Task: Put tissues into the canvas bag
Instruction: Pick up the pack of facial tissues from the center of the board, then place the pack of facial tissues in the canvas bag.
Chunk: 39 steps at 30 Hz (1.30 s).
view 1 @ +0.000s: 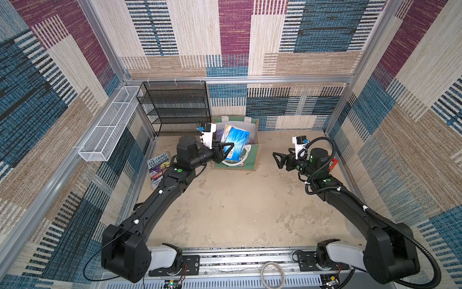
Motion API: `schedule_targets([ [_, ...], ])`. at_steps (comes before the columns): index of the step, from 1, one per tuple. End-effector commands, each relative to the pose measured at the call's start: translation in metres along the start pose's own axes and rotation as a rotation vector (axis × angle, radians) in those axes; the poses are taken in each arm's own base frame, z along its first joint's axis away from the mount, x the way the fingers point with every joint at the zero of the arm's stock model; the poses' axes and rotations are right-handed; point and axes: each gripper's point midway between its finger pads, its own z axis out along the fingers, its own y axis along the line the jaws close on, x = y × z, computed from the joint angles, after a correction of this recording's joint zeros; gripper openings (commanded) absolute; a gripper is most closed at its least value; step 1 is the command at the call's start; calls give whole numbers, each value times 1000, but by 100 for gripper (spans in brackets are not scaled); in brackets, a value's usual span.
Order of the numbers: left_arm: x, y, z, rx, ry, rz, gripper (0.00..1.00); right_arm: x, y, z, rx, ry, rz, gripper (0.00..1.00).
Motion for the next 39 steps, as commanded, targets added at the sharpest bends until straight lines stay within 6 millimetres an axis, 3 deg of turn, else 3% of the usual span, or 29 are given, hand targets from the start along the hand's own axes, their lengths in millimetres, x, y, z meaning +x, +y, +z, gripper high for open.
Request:
schedule_targets([
  [1,-33,6,15,-9,-102,-103,43,-12,4,0,-17,-38,8,99],
  [7,-49,17,53,-25,-131,-181,42,-11,2,3,-13,-33,20,99],
  [12,-43,35,92,-45,-77,-273,41,-11,1,8,-16,-29,33,99],
  [18,-33,64,124,-97,-64,-413,41,-12,0,8,-11,-31,36,99],
  [29,4,85,150,-150,81,-552,39,-10,-5,11,9,-23,39,99],
  [34,22,92,150,-187,131,-589,39,-10,-6,10,16,-24,37,99],
  [39,28,97,152,-202,134,-615,39,-9,-6,10,17,-22,39,99],
])
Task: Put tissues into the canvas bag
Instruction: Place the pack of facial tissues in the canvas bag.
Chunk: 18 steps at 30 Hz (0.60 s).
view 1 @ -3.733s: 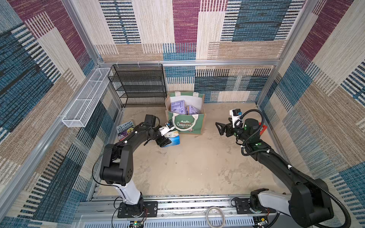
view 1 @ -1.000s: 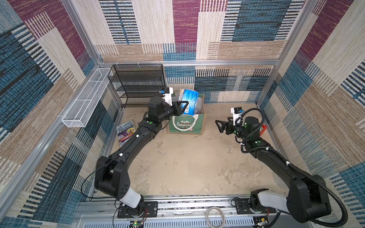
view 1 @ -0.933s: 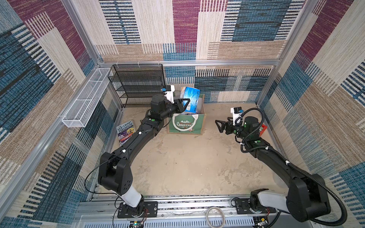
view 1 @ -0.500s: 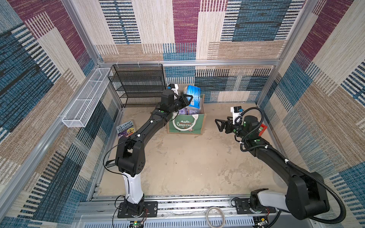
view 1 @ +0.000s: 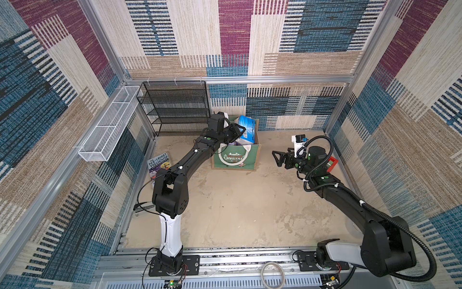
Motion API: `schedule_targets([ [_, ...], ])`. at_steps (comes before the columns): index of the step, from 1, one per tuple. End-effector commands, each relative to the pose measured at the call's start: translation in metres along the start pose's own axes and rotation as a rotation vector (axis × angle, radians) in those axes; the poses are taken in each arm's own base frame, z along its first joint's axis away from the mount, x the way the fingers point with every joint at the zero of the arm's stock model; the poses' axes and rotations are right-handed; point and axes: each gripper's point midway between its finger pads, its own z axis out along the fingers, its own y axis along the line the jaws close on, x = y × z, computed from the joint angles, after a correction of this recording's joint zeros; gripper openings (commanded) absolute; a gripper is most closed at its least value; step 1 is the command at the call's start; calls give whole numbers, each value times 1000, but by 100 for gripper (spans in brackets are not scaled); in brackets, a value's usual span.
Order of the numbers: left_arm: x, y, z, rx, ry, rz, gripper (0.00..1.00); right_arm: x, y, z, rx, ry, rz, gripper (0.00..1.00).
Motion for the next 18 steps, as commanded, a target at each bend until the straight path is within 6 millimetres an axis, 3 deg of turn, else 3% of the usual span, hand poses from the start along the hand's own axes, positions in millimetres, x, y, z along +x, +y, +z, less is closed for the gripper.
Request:
schedule_targets([
  [1,1,-1,5,20,9,-39,40,-12,1,-1,-2,-43,-6,99],
  [5,6,8,15,1,42,-72,40,-14,1,-2,3,-42,-4,99],
  [18,15,42,19,-106,35,-122,44,-22,-8,-14,68,-72,-40,99],
])
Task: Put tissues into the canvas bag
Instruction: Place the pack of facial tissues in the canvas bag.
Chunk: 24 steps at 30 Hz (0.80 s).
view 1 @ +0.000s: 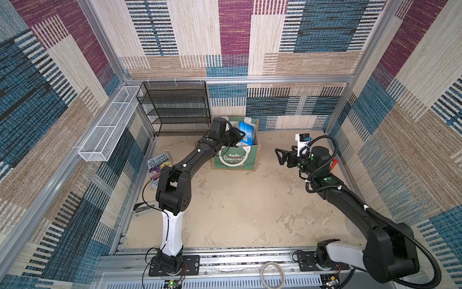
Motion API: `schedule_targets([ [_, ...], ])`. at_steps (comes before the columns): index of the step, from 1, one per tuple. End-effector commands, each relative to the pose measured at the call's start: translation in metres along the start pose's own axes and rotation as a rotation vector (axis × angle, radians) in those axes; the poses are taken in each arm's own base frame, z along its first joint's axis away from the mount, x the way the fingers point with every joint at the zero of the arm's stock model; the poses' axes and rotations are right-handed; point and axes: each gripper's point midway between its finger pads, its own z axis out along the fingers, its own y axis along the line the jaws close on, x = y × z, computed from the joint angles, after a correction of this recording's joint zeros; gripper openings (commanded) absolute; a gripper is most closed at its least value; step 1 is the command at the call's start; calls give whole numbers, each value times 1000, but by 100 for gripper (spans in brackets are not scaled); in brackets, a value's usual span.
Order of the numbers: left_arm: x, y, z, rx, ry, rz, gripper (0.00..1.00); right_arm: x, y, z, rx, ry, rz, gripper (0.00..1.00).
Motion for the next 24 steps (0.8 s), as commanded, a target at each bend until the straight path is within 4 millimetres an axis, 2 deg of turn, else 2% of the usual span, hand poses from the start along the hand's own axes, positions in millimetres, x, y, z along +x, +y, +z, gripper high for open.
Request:
schedule_targets([
  [1,2,13,4,-43,0,-30,45,-4,-3,-2,16,-19,-10,99],
  [3,4,16,5,-53,8,-38,46,-4,-4,-2,21,-17,-8,99],
  [9,-1,20,-4,-96,-15,-27,61,-1,-8,-2,36,-11,-7,99],
  [11,-4,17,-9,-96,-23,-22,71,-1,-11,-3,47,-10,-8,99],
  [21,-26,-29,-33,-70,-60,118,93,-3,-23,-9,88,-14,-17,99],
  [22,-28,-32,-36,-67,-68,129,99,-4,-24,-10,92,-16,-20,99],
  [24,-29,-37,-42,-61,-81,145,99,-5,-27,-11,107,-17,-25,99],
])
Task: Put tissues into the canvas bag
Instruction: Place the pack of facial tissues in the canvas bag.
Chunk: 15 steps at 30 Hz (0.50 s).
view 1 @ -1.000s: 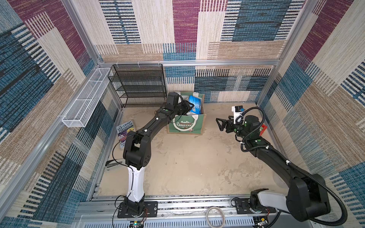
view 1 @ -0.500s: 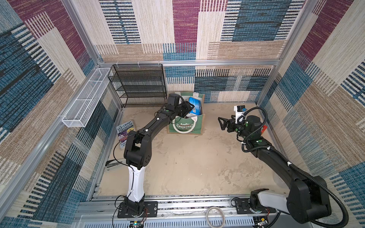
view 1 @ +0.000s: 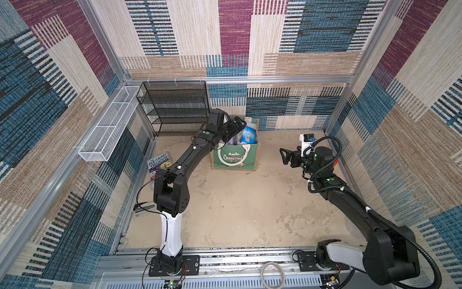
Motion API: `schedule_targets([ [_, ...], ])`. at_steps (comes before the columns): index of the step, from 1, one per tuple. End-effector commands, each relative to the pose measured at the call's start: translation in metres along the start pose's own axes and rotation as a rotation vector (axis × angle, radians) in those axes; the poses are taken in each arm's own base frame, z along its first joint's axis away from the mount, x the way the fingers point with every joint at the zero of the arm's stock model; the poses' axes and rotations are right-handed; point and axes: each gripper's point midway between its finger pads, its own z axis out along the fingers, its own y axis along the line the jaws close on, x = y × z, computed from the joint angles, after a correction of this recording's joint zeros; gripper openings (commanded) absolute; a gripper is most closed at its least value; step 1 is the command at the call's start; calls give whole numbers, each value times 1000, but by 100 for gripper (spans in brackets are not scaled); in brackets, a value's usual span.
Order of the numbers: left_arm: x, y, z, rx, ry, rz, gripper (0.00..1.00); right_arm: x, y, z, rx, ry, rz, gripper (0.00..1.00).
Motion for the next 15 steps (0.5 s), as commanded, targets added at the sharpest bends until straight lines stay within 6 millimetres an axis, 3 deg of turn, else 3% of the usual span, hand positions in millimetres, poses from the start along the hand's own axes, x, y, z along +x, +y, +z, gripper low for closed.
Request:
schedule_targets([
  [1,-3,-5,-12,-16,-14,63,99,-5,-6,-3,33,-17,-17,99],
  [8,-11,-29,-49,6,-77,180,99,-5,-24,-11,113,-30,-48,99],
  [12,-6,-36,-86,-10,-138,305,99,-2,-48,-19,239,-63,-92,99],
  [15,0,-26,-121,-78,-211,421,99,-3,-66,-33,353,-133,-145,99],
])
